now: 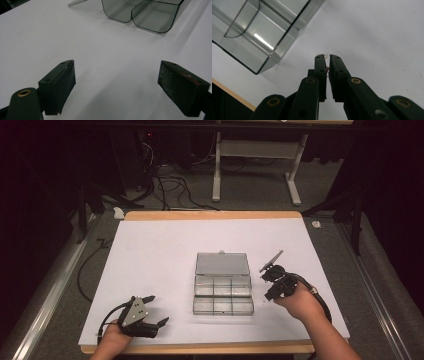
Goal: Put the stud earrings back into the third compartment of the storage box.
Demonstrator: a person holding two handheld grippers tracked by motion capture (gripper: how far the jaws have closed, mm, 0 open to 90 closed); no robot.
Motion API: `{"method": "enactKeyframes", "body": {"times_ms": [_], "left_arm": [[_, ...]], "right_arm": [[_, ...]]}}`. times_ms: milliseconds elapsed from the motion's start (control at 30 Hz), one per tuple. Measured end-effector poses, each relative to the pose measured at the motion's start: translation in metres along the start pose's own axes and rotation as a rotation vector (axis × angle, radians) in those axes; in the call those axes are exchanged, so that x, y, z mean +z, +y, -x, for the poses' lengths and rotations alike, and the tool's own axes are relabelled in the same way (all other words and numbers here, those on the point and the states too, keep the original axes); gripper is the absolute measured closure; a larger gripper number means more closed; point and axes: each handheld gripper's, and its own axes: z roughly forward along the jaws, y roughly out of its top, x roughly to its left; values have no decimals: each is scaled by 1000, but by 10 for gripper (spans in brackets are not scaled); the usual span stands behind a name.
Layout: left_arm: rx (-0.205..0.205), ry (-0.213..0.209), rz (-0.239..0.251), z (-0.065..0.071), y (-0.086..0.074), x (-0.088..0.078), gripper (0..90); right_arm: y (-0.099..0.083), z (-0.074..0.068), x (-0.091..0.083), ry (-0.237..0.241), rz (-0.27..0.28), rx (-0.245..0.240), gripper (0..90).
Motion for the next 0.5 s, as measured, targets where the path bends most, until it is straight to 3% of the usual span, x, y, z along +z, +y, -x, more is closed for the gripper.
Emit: {"method": "enactKeyframes", "body": {"times_ms": [500], "left_arm": [[8,-1,14,1,-1,-1,154]], "right_arm": [[25,-16,-10,7,15,-41,856]]}}
